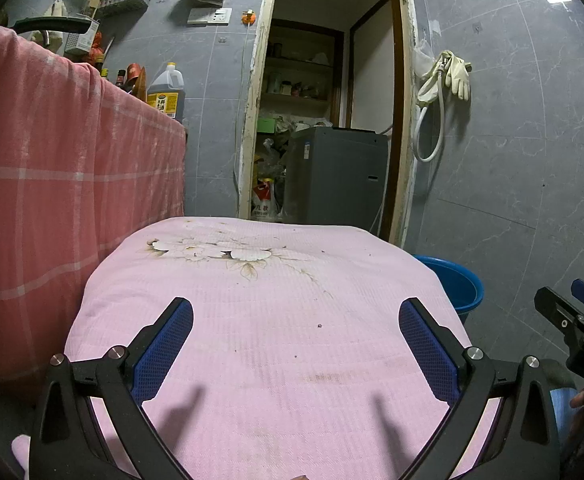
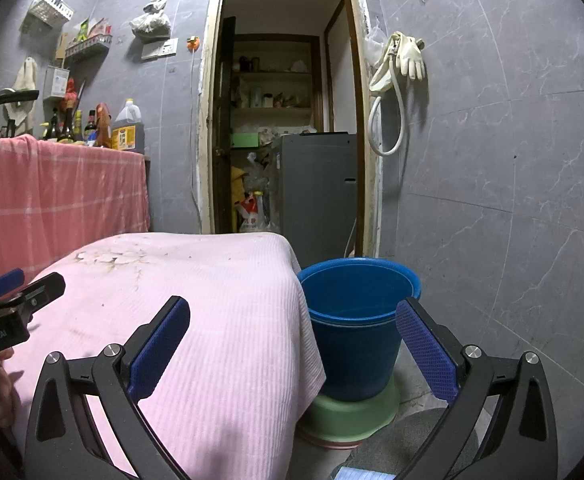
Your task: Collect trash
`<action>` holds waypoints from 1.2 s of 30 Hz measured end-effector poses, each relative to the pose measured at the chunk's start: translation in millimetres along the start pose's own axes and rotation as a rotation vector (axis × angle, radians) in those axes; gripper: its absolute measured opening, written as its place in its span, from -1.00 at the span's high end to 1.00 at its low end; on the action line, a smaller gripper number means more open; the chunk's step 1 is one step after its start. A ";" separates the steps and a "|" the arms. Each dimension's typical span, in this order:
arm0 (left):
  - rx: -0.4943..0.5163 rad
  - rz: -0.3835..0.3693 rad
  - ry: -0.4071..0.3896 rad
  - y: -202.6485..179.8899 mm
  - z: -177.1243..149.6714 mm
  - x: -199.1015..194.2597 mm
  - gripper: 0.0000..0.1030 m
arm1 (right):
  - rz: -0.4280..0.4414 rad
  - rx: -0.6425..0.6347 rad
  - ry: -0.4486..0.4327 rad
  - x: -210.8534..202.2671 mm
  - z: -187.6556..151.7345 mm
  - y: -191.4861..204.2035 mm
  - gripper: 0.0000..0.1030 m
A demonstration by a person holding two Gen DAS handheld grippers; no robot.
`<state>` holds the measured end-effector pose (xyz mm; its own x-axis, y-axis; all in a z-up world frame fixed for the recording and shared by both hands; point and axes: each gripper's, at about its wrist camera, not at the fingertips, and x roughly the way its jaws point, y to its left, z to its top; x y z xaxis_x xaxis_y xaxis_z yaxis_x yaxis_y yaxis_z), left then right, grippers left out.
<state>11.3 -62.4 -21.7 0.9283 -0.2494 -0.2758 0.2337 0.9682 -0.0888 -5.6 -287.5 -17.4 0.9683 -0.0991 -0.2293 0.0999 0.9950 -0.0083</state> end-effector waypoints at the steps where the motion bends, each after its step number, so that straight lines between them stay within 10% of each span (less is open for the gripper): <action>1: 0.000 0.000 0.000 -0.1 0.0 -0.1 -0.96 | 0.000 0.000 0.000 -0.3 0.0 0.1 -1.00; 36: -0.001 0.001 -0.002 2.7 0.2 0.2 -0.96 | 0.000 -0.001 0.000 -0.3 -0.7 -0.6 -1.00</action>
<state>12.2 -59.8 -21.8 0.9290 -0.2485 -0.2742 0.2326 0.9684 -0.0894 -6.1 -288.1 -18.1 0.9684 -0.0987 -0.2290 0.0994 0.9950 -0.0087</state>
